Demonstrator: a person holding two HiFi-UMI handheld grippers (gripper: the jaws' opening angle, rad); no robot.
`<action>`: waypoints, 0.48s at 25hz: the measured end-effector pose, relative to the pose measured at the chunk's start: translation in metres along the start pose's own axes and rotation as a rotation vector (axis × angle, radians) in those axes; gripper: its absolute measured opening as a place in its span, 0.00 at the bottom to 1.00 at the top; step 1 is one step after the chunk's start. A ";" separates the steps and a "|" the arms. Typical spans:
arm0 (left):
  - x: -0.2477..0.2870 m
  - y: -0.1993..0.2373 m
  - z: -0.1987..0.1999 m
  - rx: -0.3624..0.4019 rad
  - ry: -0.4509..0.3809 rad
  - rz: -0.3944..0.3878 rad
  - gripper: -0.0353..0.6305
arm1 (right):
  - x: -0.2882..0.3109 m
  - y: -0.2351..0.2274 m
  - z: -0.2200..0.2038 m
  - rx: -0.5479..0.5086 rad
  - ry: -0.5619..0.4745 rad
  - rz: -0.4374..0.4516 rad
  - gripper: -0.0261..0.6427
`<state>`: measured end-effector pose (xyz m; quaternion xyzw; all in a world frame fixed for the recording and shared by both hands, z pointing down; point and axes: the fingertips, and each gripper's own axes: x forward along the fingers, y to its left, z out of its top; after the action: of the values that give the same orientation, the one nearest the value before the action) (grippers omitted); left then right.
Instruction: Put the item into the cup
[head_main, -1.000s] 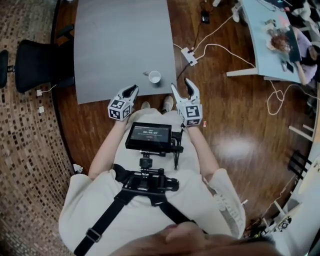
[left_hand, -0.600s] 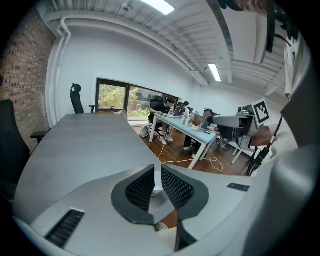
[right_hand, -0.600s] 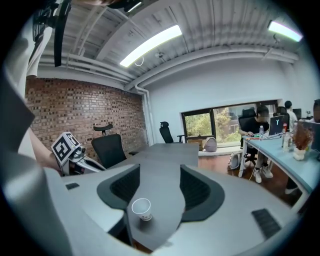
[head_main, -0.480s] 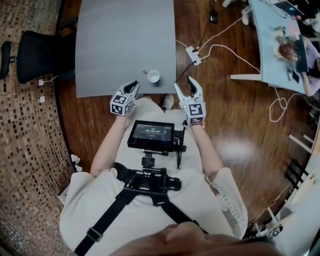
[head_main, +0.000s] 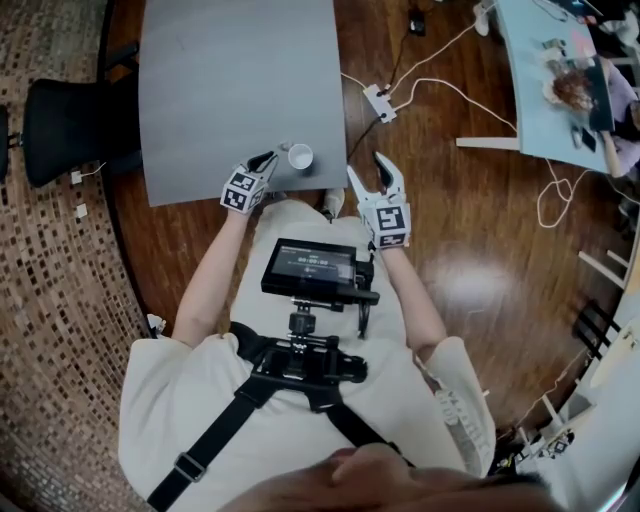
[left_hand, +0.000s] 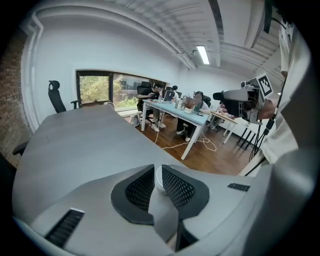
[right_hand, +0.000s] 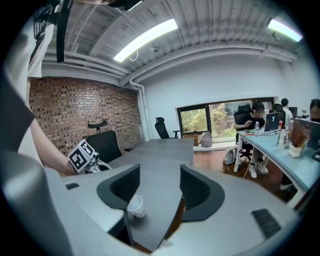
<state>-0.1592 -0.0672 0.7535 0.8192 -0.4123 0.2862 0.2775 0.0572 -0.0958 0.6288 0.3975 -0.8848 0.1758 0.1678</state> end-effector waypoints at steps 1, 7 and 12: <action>0.009 0.003 -0.004 0.008 0.020 -0.015 0.14 | 0.001 -0.002 -0.001 0.009 0.005 -0.005 0.44; 0.059 0.033 -0.041 0.050 0.197 -0.054 0.20 | 0.001 -0.005 -0.008 0.030 0.042 -0.031 0.44; 0.082 0.043 -0.053 0.157 0.293 -0.086 0.20 | 0.005 -0.003 -0.015 0.048 0.062 -0.045 0.44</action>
<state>-0.1674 -0.0948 0.8567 0.8049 -0.3082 0.4217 0.2816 0.0587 -0.0944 0.6452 0.4156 -0.8656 0.2051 0.1894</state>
